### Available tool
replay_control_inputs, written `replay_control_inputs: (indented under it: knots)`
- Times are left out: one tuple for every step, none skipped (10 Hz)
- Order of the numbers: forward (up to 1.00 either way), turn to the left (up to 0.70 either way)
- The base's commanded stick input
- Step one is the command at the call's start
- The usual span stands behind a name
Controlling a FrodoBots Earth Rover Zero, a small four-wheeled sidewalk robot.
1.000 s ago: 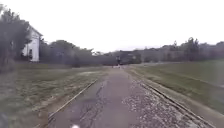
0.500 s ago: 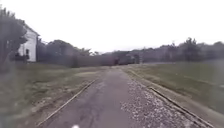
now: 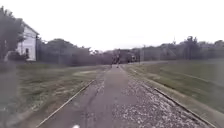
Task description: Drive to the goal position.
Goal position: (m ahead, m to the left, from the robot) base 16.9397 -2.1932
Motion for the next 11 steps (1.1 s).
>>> replay_control_inputs:
  knots:
    - [0.45,0.00]
    - [0.45,0.00]
    - [0.45,0.00]
    - [0.45,0.00]
    - [0.45,0.00]
    - [0.45,0.00]
    - [0.45,0.00]
    - [0.45,-0.09]
    - [0.45,-0.21]
    - [0.45,-0.27]
    - [0.45,-0.27]
